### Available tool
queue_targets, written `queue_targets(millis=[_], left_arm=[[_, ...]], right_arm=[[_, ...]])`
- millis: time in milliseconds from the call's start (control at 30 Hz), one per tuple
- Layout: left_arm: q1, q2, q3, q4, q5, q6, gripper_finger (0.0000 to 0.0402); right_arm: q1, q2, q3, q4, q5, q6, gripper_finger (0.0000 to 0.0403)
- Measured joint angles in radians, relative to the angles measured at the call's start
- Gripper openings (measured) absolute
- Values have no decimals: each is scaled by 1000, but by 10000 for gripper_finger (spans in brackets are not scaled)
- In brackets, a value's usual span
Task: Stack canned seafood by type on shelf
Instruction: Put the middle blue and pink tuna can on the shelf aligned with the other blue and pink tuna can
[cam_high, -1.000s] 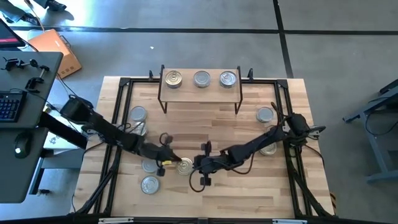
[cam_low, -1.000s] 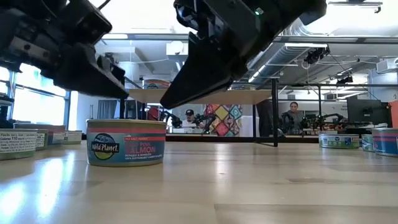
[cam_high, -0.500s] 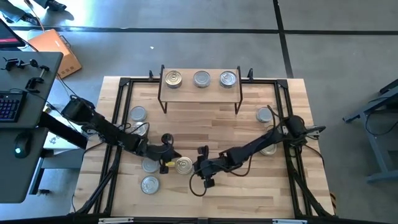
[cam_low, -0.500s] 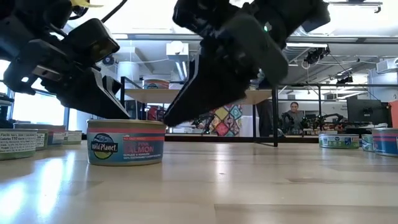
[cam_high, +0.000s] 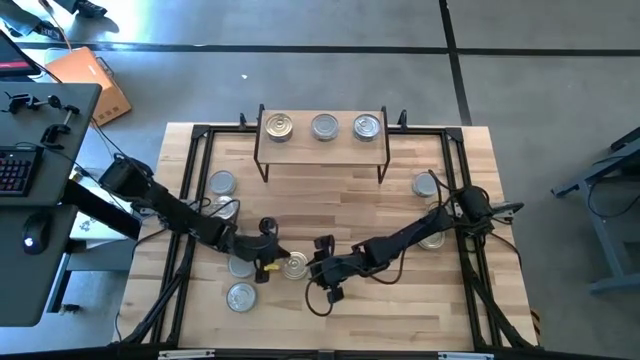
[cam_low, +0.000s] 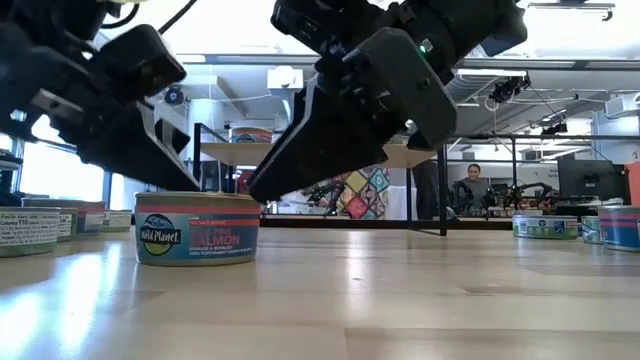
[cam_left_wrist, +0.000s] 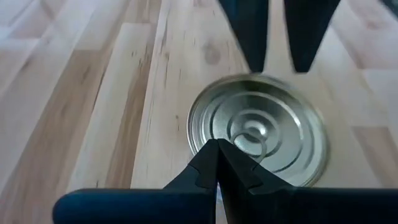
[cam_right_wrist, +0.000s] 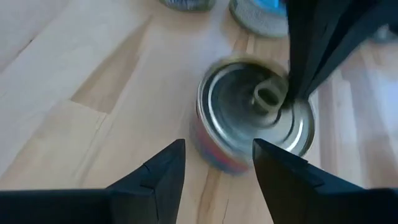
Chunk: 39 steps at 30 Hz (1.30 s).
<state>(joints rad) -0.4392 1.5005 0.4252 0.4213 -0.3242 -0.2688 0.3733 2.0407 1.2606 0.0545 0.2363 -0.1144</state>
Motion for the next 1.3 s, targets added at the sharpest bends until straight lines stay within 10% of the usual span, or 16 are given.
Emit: queue_targets(millis=[667, 1300], left_arm=[[61, 29, -4, -25, -49, 17, 0], [87, 33, -8, -36, -52, 28, 0]], right_arm=[[-19, 0, 0, 92, 60, -282, 183], [-96, 1, 0, 138, -21, -260, 271]])
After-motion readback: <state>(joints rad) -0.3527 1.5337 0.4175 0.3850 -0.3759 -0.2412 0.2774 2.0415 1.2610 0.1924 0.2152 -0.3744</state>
